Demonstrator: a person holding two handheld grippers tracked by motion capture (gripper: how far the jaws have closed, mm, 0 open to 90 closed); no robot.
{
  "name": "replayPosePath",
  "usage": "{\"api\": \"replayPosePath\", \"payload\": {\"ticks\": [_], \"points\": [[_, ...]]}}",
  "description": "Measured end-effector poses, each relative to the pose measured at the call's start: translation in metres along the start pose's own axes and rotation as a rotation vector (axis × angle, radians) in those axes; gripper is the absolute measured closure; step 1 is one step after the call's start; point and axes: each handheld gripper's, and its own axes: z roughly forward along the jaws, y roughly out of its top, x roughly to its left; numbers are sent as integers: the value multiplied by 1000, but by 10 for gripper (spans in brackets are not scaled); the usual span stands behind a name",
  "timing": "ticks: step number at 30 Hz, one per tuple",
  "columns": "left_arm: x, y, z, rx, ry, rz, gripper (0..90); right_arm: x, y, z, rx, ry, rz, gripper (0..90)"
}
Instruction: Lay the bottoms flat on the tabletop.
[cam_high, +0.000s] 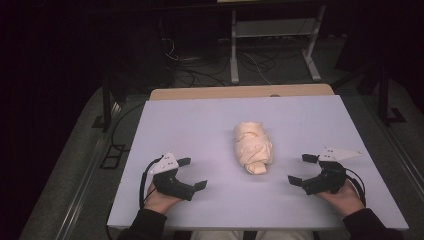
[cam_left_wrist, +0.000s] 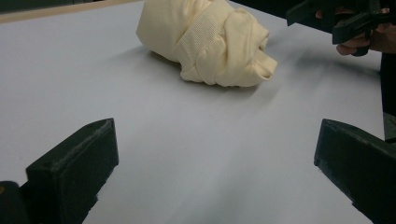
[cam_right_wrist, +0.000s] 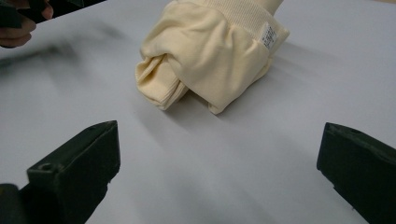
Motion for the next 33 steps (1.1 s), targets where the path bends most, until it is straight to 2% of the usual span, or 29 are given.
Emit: {"api": "replayPosePath", "payload": {"ticks": [13,17,21,26,33], "points": [[-2,1,0,0,-6,4,0,0,0,-3,-4,-15,-9,0],[-3,0,1,4,-4,7,0,-1,-1,-3,11,-22,-1,0],[-5,1,3,20,3,24,0,0,0,-4,2,-29,-5,0],[-5,0,6,50,0,28,0,0,1,-5,19,-30,-19,0],[-4,3,2,51,13,37,0,0,6,-10,17,-26,-23,0]]}}
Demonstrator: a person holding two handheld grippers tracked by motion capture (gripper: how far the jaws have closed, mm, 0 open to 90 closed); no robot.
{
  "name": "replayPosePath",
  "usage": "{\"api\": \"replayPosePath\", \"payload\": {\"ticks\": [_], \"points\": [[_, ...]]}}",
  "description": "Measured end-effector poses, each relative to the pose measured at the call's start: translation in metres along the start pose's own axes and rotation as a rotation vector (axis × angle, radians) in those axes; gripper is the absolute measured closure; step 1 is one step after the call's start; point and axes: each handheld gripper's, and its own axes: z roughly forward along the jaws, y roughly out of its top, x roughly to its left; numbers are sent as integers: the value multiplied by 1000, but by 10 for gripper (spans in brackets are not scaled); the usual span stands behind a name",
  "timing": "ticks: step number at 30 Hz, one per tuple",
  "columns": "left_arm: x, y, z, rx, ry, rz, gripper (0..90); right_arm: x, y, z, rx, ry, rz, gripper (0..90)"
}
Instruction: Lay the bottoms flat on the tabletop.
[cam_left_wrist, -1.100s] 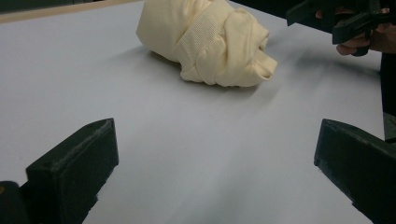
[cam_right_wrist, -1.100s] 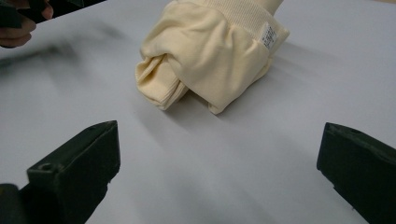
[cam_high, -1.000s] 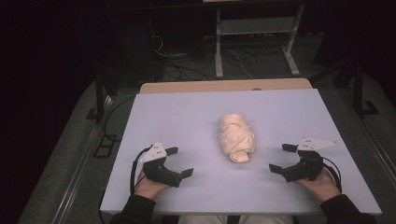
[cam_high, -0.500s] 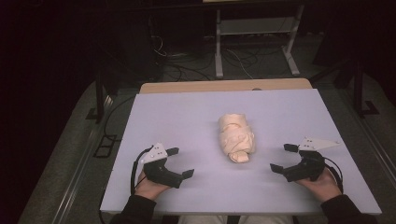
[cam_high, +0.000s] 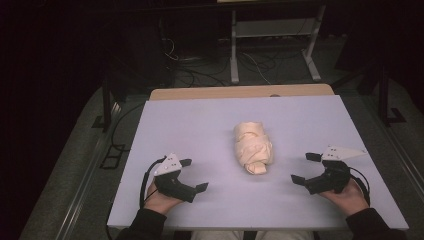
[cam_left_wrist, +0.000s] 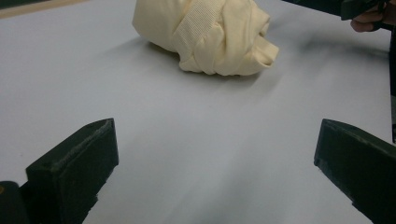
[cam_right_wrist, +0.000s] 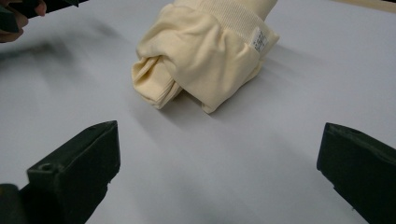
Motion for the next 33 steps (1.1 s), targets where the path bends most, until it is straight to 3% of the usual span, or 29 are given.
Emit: {"api": "replayPosePath", "payload": {"ticks": [3,15,33], "points": [[0,3,0,2,-18,-3,0,-3,4,-3,16,-7,1,0],[3,16,1,17,-27,23,0,-18,18,-6,0,-2,32,0],[14,44,7,27,-25,62,0,-30,44,-4,18,1,3,0]]}}
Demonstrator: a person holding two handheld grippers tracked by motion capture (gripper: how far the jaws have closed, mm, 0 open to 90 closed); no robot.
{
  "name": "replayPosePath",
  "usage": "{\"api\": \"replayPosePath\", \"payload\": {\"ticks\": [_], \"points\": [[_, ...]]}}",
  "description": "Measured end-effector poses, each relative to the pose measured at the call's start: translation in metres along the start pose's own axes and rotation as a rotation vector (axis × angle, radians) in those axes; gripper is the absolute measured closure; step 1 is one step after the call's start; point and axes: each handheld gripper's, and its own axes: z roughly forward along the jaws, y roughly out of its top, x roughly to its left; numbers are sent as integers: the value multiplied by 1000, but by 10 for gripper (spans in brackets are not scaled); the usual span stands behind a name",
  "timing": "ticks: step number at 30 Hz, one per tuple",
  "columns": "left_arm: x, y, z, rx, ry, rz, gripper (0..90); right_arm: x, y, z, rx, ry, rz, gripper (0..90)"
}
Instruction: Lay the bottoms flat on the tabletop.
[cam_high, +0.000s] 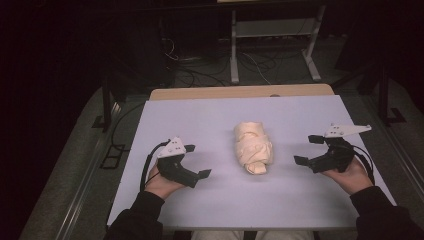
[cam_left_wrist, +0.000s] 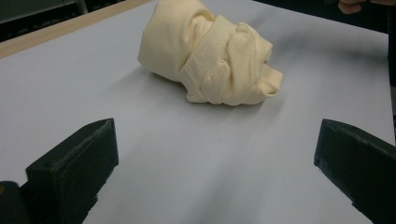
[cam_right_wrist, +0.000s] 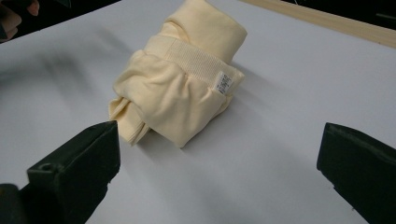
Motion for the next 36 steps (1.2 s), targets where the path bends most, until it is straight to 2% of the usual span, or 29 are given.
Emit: {"api": "replayPosePath", "payload": {"ticks": [7,9,18,29,36], "points": [[5,7,3,11,7,10,0,-2,10,3,20,2,-18,0],[5,11,4,-2,11,23,0,-3,12,5,23,-1,-22,0],[10,24,11,-4,8,37,0,-14,17,15,41,-8,-2,0],[26,38,24,-40,19,15,0,-18,32,23,42,-10,-16,0],[31,43,34,-46,12,-2,0,-23,40,27,40,-2,-9,0]]}}
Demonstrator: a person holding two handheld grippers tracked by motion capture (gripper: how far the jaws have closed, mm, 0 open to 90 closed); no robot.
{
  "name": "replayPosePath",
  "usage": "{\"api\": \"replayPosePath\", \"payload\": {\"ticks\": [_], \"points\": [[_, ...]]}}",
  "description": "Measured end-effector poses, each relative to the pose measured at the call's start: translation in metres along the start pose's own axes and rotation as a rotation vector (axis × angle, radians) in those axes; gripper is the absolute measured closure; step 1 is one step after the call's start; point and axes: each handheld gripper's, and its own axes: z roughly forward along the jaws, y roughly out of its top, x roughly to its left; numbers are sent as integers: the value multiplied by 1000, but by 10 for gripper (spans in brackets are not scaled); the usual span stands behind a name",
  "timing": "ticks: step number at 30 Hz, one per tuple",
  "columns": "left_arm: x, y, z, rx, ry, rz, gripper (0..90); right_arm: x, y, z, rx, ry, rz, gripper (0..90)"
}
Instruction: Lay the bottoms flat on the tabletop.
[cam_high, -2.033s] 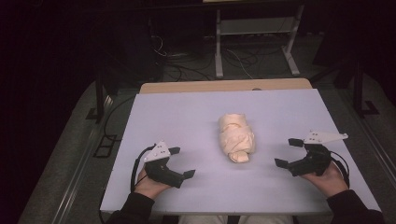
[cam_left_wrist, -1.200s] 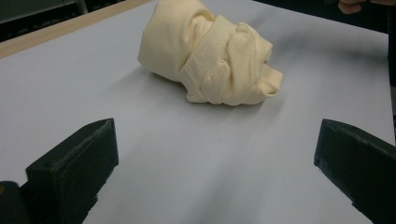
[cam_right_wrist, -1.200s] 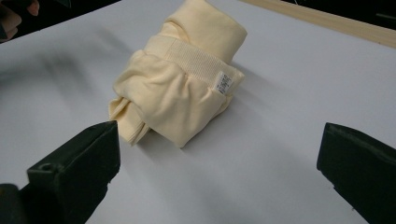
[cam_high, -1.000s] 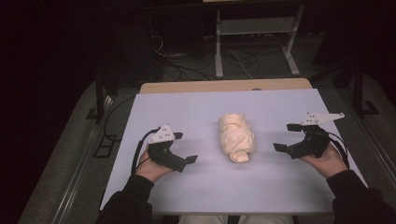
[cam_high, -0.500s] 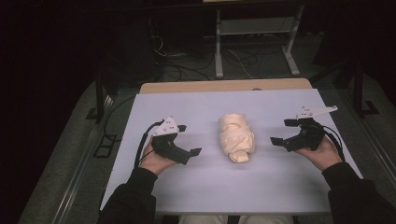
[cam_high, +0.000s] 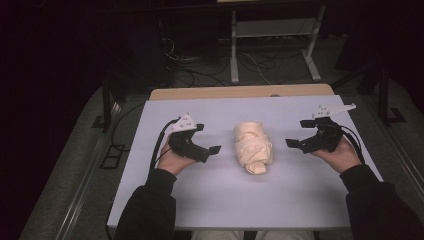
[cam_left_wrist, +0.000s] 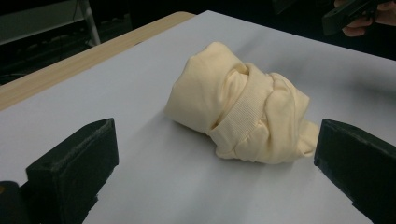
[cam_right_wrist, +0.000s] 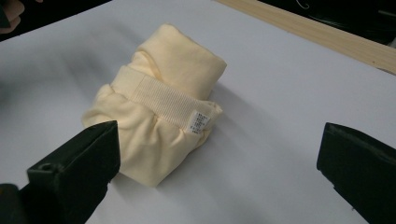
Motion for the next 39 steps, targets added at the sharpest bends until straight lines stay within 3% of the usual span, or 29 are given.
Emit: {"api": "replayPosePath", "payload": {"ticks": [8,15,25,29,39], "points": [[2,-1,20,4,-31,-14,0,-2,1,12,4,21,23,0],[3,-8,38,17,-78,-53,0,1,0,26,4,64,56,0],[-9,-13,59,28,-142,-62,0,10,-6,45,14,109,74,0],[-10,-20,68,48,-160,-85,0,13,-10,50,20,122,83,0],[-16,-29,86,34,-177,-103,0,15,-22,59,33,115,110,0]]}}
